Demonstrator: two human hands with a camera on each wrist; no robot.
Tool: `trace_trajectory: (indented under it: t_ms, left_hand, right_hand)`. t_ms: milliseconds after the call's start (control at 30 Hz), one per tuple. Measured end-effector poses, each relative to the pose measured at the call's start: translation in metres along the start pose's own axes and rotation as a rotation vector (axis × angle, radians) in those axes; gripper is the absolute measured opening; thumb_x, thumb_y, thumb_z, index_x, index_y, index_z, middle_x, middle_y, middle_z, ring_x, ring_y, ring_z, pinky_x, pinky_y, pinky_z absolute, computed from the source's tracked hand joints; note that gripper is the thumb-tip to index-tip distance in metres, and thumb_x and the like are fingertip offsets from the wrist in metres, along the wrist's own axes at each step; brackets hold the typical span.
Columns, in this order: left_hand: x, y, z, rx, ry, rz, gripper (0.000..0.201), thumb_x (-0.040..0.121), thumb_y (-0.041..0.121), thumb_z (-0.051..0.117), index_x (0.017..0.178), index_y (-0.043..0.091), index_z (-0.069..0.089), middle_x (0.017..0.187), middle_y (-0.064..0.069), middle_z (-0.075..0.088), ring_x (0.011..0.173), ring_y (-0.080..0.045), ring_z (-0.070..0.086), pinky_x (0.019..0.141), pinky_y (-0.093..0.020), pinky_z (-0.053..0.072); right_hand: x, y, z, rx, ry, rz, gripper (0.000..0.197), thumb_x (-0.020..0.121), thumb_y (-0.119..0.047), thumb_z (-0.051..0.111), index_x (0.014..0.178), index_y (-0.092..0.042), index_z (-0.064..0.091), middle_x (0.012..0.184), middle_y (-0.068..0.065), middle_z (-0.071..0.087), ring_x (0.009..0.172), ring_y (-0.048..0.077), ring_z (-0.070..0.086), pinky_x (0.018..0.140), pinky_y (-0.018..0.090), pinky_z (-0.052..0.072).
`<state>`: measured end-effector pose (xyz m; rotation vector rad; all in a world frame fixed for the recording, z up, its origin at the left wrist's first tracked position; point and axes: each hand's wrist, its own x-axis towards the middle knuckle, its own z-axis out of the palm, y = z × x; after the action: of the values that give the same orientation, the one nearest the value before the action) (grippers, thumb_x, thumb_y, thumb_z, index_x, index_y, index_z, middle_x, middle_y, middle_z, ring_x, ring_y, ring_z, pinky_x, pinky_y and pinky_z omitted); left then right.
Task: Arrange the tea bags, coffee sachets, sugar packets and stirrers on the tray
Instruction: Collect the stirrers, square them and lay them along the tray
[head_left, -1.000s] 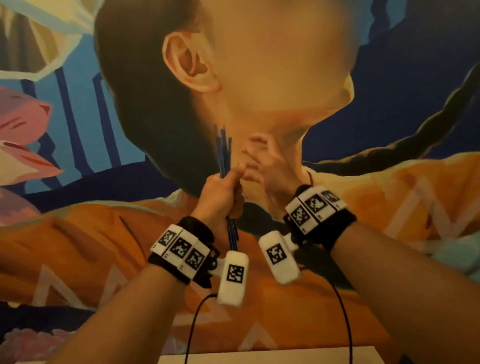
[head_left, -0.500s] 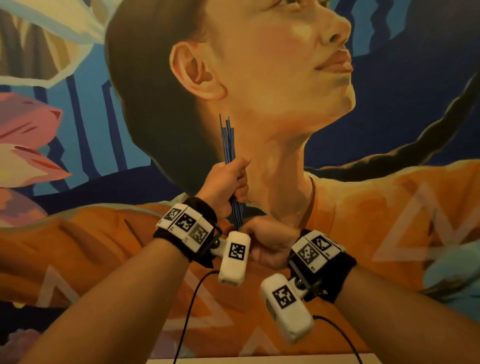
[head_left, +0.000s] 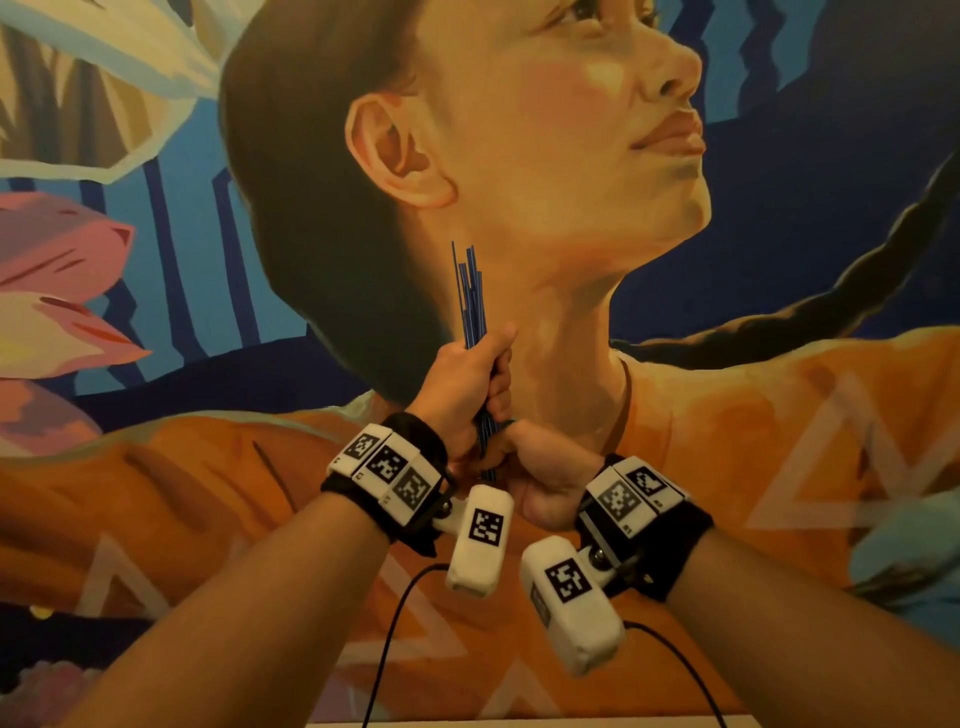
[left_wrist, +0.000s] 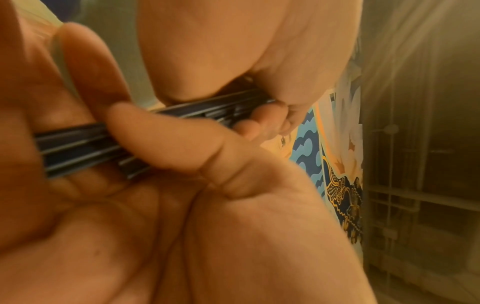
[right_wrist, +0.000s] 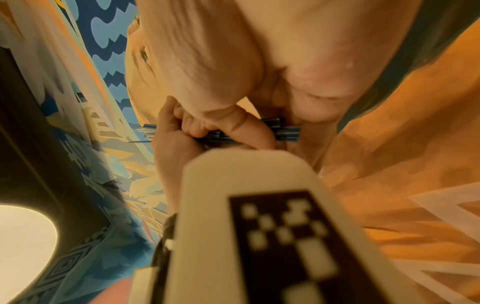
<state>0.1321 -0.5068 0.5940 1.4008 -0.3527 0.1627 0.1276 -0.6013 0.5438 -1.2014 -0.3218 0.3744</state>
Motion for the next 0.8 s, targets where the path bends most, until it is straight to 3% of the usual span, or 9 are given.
trace_trajectory:
  t_ms: [200, 300, 367, 467, 500, 567, 633, 733, 800]
  left_hand:
    - [0.001, -0.003, 0.003, 0.025, -0.016, 0.019, 0.042, 0.099, 0.033, 0.058, 0.063, 0.016, 0.044, 0.049, 0.001, 0.032, 0.039, -0.014, 0.029, 0.042, -0.026, 0.027]
    - [0.0, -0.003, 0.002, 0.031, -0.013, 0.03, 0.042, 0.1, 0.031, 0.057, 0.063, 0.016, 0.043, 0.049, 0.0, 0.03, 0.038, -0.013, 0.028, 0.039, -0.025, 0.027]
    - [0.0, -0.003, 0.001, 0.031, -0.001, 0.03, 0.043, 0.101, 0.03, 0.056, 0.063, 0.017, 0.04, 0.05, 0.0, 0.028, 0.038, -0.013, 0.026, 0.038, -0.024, 0.024]
    - [0.002, -0.004, -0.003, 0.048, 0.035, 0.024, 0.042, 0.101, 0.028, 0.056, 0.065, 0.019, 0.036, 0.051, 0.001, 0.027, 0.039, -0.012, 0.022, 0.038, -0.024, 0.018]
    - [0.003, -0.005, -0.006, 0.078, 0.047, 0.021, 0.042, 0.101, 0.027, 0.056, 0.065, 0.019, 0.035, 0.05, 0.002, 0.027, 0.039, -0.013, 0.022, 0.039, -0.024, 0.018]
    - [0.005, -0.005, -0.013, 0.184, 0.059, 0.024, 0.042, 0.1, 0.025, 0.057, 0.065, 0.019, 0.035, 0.049, 0.001, 0.028, 0.039, -0.014, 0.022, 0.04, -0.024, 0.019]
    - [0.006, -0.005, -0.019, 0.349, 0.04, 0.029, 0.043, 0.1, 0.026, 0.058, 0.065, 0.017, 0.036, 0.05, -0.002, 0.029, 0.038, -0.017, 0.025, 0.041, -0.025, 0.024]
    - [0.008, -0.002, -0.018, 0.713, -0.002, 0.044, 0.04, 0.099, 0.03, 0.06, 0.067, 0.013, 0.042, 0.05, -0.002, 0.038, 0.039, -0.017, 0.035, 0.044, -0.027, 0.03]
    - [0.008, 0.003, -0.012, 0.919, -0.029, 0.112, 0.04, 0.098, 0.03, 0.06, 0.065, 0.014, 0.043, 0.053, -0.001, 0.041, 0.044, -0.017, 0.037, 0.048, -0.029, 0.031]
  right_hand:
    - [-0.002, -0.007, 0.0, 0.009, 0.023, 0.008, 0.039, 0.079, 0.017, 0.027, 0.092, -0.002, 0.059, 0.069, 0.016, 0.06, 0.056, 0.028, 0.064, 0.058, 0.036, 0.057]
    - [-0.004, -0.008, 0.0, 0.01, -0.011, -0.018, 0.042, 0.078, 0.017, 0.027, 0.097, -0.002, 0.059, 0.076, 0.019, 0.061, 0.065, 0.032, 0.064, 0.067, 0.04, 0.059]
    - [-0.007, -0.007, 0.001, -0.026, -0.015, -0.011, 0.034, 0.075, 0.014, 0.032, 0.088, 0.0, 0.059, 0.074, 0.018, 0.062, 0.068, 0.032, 0.064, 0.07, 0.04, 0.057]
    - [-0.013, -0.017, 0.002, -0.43, 0.039, 0.033, 0.029, 0.064, -0.001, 0.048, 0.092, -0.006, 0.056, 0.091, 0.016, 0.056, 0.088, 0.031, 0.058, 0.092, 0.048, 0.054]
    - [-0.012, -0.028, 0.001, -0.569, 0.105, 0.012, 0.029, 0.069, -0.004, 0.052, 0.098, -0.008, 0.056, 0.097, 0.015, 0.054, 0.093, 0.029, 0.055, 0.097, 0.05, 0.05]
    - [-0.009, -0.061, 0.0, -0.691, 0.282, -0.185, 0.033, 0.082, -0.013, 0.055, 0.115, -0.009, 0.058, 0.103, 0.013, 0.057, 0.101, 0.028, 0.058, 0.097, 0.052, 0.05]
    - [-0.013, -0.102, 0.005, -0.759, 0.467, -0.506, 0.052, 0.074, -0.029, 0.056, 0.123, -0.014, 0.058, 0.107, 0.007, 0.063, 0.104, 0.027, 0.06, 0.095, 0.049, 0.051]
    - [-0.021, -0.137, 0.02, -0.972, 0.604, -0.86, 0.037, 0.083, -0.039, 0.057, 0.111, -0.017, 0.066, 0.107, -0.001, 0.067, 0.101, 0.016, 0.06, 0.088, 0.031, 0.046]
    - [-0.018, -0.133, 0.028, -1.185, 0.538, -0.804, 0.033, 0.096, -0.045, 0.048, 0.085, -0.019, 0.065, 0.085, -0.002, 0.064, 0.08, 0.017, 0.057, 0.07, 0.031, 0.04]
